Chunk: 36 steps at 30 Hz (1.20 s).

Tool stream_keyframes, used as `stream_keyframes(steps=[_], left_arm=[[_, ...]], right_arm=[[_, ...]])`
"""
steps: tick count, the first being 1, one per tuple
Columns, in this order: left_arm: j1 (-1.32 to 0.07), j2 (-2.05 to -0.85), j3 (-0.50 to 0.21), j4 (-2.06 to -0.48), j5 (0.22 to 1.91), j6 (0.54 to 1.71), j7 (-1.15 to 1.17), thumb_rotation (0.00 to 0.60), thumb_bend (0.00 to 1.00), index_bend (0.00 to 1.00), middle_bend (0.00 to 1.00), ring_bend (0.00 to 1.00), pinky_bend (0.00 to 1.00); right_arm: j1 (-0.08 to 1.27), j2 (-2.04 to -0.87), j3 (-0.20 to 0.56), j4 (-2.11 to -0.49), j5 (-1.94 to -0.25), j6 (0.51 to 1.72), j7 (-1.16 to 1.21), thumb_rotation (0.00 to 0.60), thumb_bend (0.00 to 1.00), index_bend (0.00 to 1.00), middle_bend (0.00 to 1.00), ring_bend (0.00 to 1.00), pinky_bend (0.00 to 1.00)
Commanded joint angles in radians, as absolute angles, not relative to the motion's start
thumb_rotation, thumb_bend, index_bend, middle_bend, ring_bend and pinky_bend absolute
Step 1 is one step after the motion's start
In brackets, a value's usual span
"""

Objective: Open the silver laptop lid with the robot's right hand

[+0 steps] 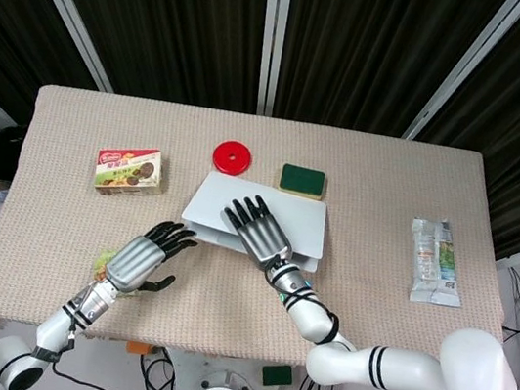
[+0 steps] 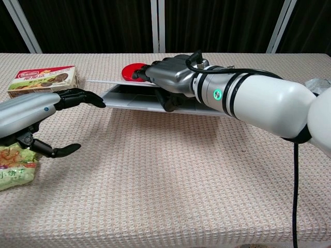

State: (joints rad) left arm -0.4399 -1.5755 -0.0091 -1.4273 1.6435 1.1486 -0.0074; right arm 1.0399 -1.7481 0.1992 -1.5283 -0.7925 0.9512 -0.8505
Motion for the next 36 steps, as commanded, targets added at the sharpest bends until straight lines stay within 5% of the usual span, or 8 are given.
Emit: stream_keyframes(steps=[1, 18, 36], left_arm=[[-0.458, -1.581, -0.013, -1.422, 1.628, 1.123, -0.008, 0.600, 0.32, 0.16, 0.09, 0.03, 0.09], [-0.553, -1.559, -0.013, -1.421, 1.507, 0.926, 0.041, 0.600, 0.32, 0.16, 0.09, 0.03, 0.09], [-0.573, -1.543, 0.008, -1.441, 1.478, 0.914, 0.061, 0.600, 0.32, 0.16, 0.09, 0.03, 0.09]], right_arm=[[1.043, -1.748, 0.199, -1.527, -0.789, 0.955, -0.848, 0.600, 0.92, 0.00, 0.00, 0.00, 0.00], [1.045, -1.714, 0.243, -1.552, -0.734, 1.018, -0.809, 0.600, 0.78, 0.00, 0.00, 0.00, 0.00], [1.090, -1.583, 0.378, -1.446, -0.558, 0.970, -0.745, 0.600, 0.78, 0.00, 0.00, 0.00, 0.00]])
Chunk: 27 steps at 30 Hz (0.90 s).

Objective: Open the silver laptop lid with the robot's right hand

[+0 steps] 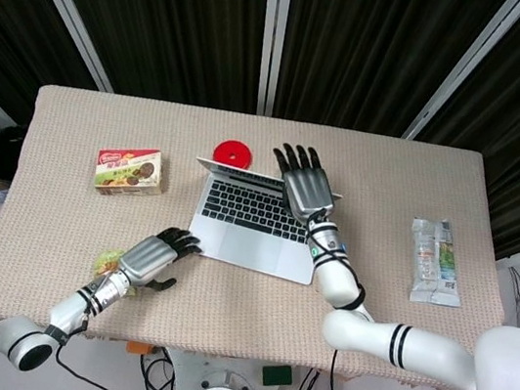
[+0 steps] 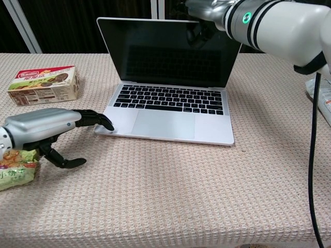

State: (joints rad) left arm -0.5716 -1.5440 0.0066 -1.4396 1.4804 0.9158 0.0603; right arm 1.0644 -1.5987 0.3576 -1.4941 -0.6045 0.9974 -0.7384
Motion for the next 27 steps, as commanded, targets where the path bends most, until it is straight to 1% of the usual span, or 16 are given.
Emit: stream_keyframes(steps=[1, 9, 16, 19, 21, 23, 27], left_arm=[[-0.574, -1.542, 0.009, -1.442, 1.477, 0.913, 0.061, 0.600, 0.32, 0.16, 0.09, 0.03, 0.09], [-0.581, -1.536, 0.017, -1.451, 1.454, 0.893, 0.074, 0.600, 0.32, 0.16, 0.09, 0.03, 0.09], [-0.580, -1.526, 0.022, -1.463, 1.448, 0.899, 0.079, 0.600, 0.32, 0.16, 0.09, 0.03, 0.09], [-0.580, -1.520, 0.023, -1.470, 1.445, 0.902, 0.082, 0.600, 0.32, 0.16, 0.09, 0.03, 0.09], [-0.580, -1.516, 0.023, -1.476, 1.444, 0.906, 0.084, 0.600, 0.32, 0.16, 0.09, 0.03, 0.09], [-0.576, -1.510, 0.023, -1.486, 1.449, 0.920, 0.081, 0.600, 0.32, 0.16, 0.09, 0.03, 0.09], [-0.546, -1.477, 0.026, -1.530, 1.481, 1.001, 0.073, 0.600, 0.32, 0.16, 0.09, 0.03, 0.09]], right_arm=[[1.099, -1.582, 0.383, -1.428, -0.543, 0.963, -0.749, 0.600, 0.78, 0.00, 0.00, 0.00, 0.00], [1.167, -1.597, 0.413, -1.267, -0.418, 0.894, -0.756, 0.600, 0.78, 0.00, 0.00, 0.00, 0.00], [1.211, -1.620, 0.414, -1.135, -0.328, 0.851, -0.775, 0.600, 0.78, 0.00, 0.00, 0.00, 0.00], [1.219, -1.623, 0.416, -1.109, -0.307, 0.833, -0.770, 0.600, 0.78, 0.00, 0.00, 0.00, 0.00], [1.208, -1.606, 0.418, -1.137, -0.333, 0.825, -0.739, 0.600, 0.78, 0.00, 0.00, 0.00, 0.00], [1.181, -1.569, 0.409, -1.203, -0.384, 0.821, -0.703, 0.600, 0.78, 0.00, 0.00, 0.00, 0.00], [1.072, -1.436, 0.374, -1.447, -0.584, 0.890, -0.605, 0.600, 0.77, 0.00, 0.00, 0.00, 0.00]])
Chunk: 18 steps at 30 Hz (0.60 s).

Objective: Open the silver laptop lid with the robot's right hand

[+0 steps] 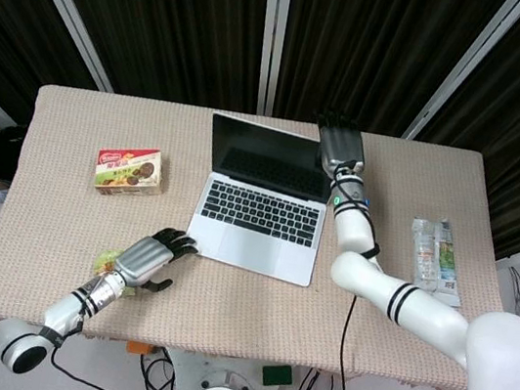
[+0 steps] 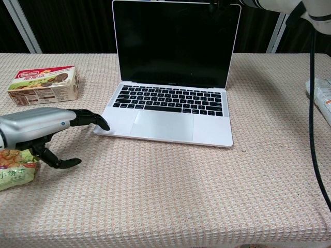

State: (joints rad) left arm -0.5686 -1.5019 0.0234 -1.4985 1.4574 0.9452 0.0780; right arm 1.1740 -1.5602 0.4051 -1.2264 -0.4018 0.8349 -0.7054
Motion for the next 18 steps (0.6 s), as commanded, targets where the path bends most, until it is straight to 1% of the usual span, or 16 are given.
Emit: stream_keyframes(steps=[1, 5, 8, 9, 11, 12, 16, 18], left_arm=[[-0.536, -1.465, 0.028, -1.542, 1.488, 1.023, 0.074, 0.600, 0.32, 0.16, 0.09, 0.03, 0.09], [-0.481, -1.391, 0.026, -1.602, 1.487, 1.127, 0.095, 0.600, 0.32, 0.16, 0.09, 0.03, 0.09], [-0.431, -1.335, 0.021, -1.636, 1.464, 1.202, 0.111, 0.600, 0.32, 0.17, 0.09, 0.03, 0.09], [-0.406, -1.307, 0.021, -1.650, 1.449, 1.235, 0.117, 0.600, 0.32, 0.17, 0.09, 0.03, 0.09], [-0.367, -1.267, 0.021, -1.667, 1.426, 1.283, 0.121, 0.600, 0.32, 0.17, 0.09, 0.03, 0.09], [-0.340, -1.242, 0.021, -1.674, 1.410, 1.316, 0.124, 0.600, 0.32, 0.17, 0.09, 0.03, 0.09], [-0.251, -1.180, 0.025, -1.681, 1.365, 1.418, 0.130, 0.600, 0.32, 0.17, 0.09, 0.03, 0.09], [-0.206, -1.160, 0.028, -1.677, 1.348, 1.466, 0.118, 0.600, 0.32, 0.17, 0.10, 0.03, 0.09]], right_arm=[[1.044, -1.403, 0.367, -1.503, -0.624, 0.910, -0.582, 0.600, 0.77, 0.00, 0.00, 0.00, 0.00], [0.922, -1.240, 0.312, -1.727, -0.770, 0.993, -0.528, 0.600, 0.77, 0.00, 0.00, 0.00, 0.00], [0.831, -1.140, 0.259, -1.835, -0.857, 1.057, -0.502, 0.600, 0.75, 0.00, 0.00, 0.00, 0.00], [0.784, -1.100, 0.231, -1.871, -0.901, 1.094, -0.486, 0.600, 0.71, 0.00, 0.00, 0.00, 0.00], [0.712, -1.055, 0.191, -1.906, -0.973, 1.155, -0.450, 0.600, 0.61, 0.00, 0.00, 0.00, 0.00], [0.655, -1.030, 0.159, -1.922, -1.029, 1.205, -0.414, 0.600, 0.54, 0.00, 0.00, 0.00, 0.00], [0.480, -0.996, 0.060, -1.898, -1.206, 1.356, -0.263, 0.600, 0.33, 0.00, 0.00, 0.00, 0.00], [0.395, -1.004, 0.014, -1.848, -1.285, 1.435, -0.167, 0.600, 0.29, 0.00, 0.00, 0.00, 0.00]])
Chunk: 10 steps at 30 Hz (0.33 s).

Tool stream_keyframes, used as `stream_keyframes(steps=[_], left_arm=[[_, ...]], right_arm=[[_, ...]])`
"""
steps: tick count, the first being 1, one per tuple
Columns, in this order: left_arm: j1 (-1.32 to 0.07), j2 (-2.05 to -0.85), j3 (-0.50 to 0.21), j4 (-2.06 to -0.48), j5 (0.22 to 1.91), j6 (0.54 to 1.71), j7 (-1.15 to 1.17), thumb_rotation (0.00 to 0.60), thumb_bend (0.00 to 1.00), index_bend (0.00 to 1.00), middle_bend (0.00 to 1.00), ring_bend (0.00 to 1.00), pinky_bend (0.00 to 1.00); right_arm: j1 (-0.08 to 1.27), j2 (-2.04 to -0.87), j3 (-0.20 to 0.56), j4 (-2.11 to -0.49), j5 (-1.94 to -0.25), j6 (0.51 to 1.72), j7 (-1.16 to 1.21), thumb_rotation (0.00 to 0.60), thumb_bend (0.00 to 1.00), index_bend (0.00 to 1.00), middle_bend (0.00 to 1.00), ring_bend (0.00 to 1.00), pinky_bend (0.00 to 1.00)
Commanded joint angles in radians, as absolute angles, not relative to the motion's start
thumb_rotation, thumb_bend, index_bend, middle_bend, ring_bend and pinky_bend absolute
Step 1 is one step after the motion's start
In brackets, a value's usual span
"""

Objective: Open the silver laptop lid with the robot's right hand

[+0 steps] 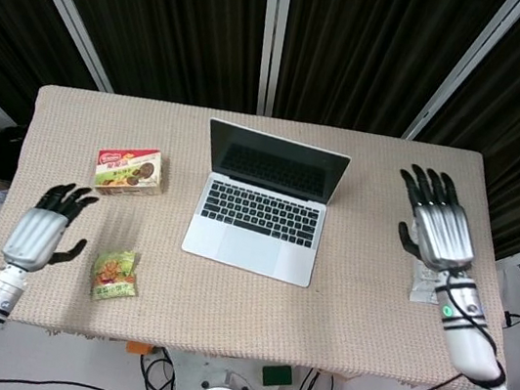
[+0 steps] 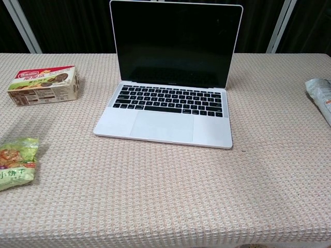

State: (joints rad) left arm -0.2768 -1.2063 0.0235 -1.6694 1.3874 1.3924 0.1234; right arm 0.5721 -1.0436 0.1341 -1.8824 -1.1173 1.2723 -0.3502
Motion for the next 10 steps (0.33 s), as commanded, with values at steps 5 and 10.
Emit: stream_keyframes(steps=[5, 10], left_arm=[[-0.100, -1.154, 0.043, -1.672, 1.357, 1.584, 0.059, 0.600, 0.32, 0.17, 0.10, 0.03, 0.09], [-0.033, -1.176, 0.071, -1.672, 1.408, 1.658, 0.080, 0.600, 0.32, 0.17, 0.10, 0.03, 0.09]], right_arm=[[0.234, -1.069, -0.070, -1.687, -1.422, 1.571, 0.033, 0.600, 0.29, 0.00, 0.00, 0.00, 0.00], [0.159, -1.120, -0.097, -1.597, -1.480, 1.624, 0.099, 0.600, 0.29, 0.00, 0.00, 0.00, 0.00]])
